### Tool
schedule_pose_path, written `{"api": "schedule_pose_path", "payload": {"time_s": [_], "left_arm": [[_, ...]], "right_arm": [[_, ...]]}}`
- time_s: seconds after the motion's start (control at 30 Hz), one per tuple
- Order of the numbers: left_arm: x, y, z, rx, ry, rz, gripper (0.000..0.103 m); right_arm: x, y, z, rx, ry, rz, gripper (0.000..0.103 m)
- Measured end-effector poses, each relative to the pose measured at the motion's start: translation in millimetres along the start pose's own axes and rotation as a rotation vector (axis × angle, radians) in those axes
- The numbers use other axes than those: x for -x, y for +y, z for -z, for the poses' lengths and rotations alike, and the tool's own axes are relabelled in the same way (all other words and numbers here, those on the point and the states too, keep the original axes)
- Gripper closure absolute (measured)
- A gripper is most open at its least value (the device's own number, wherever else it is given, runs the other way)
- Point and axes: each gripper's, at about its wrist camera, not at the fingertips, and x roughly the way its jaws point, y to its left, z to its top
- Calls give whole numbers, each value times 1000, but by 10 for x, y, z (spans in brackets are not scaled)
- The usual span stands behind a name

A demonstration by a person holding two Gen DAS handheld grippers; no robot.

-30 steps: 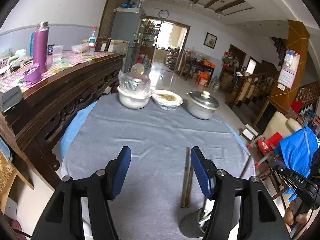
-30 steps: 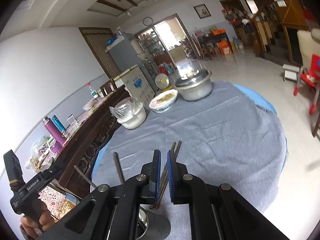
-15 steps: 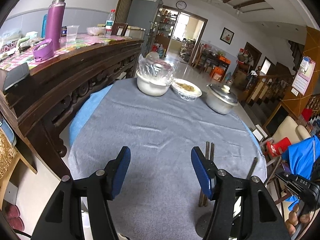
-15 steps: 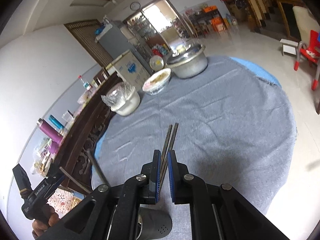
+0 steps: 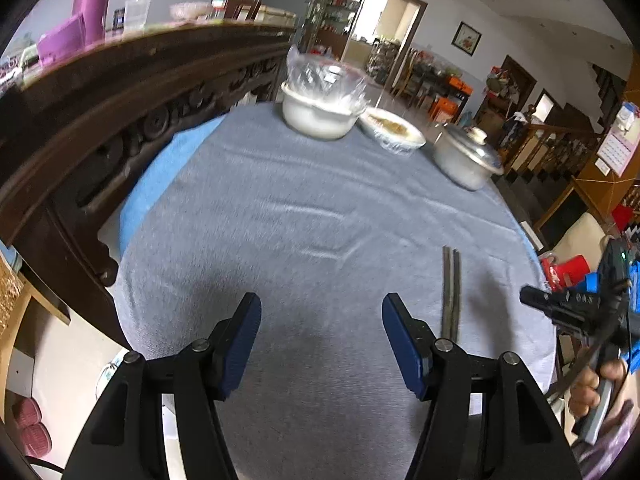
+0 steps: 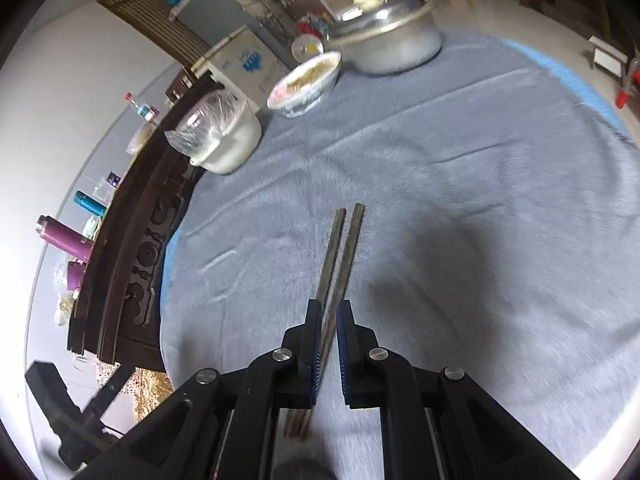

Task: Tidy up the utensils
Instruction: 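Carry the remaining chopsticks away from the cup with the right tool and lay them on the cloth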

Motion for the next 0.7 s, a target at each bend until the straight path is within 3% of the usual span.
{"api": "schedule_pose_path", "payload": {"time_s": [0.17, 0.43, 0.63, 0.7], "left_arm": [[-241, 115, 1, 19, 47, -10, 39], [-529, 100, -59, 0, 85, -11, 39], [-715, -195, -170, -92, 80, 16, 39], [-798, -353, -220, -132, 79, 51, 39]], "right_arm": [[-463, 49, -215, 9, 55, 39, 93], [-939, 147, -273, 143, 75, 188, 93], [-886, 69, -239, 205, 6, 270, 93], [-830, -23, -262, 165, 8, 253, 93]]}}
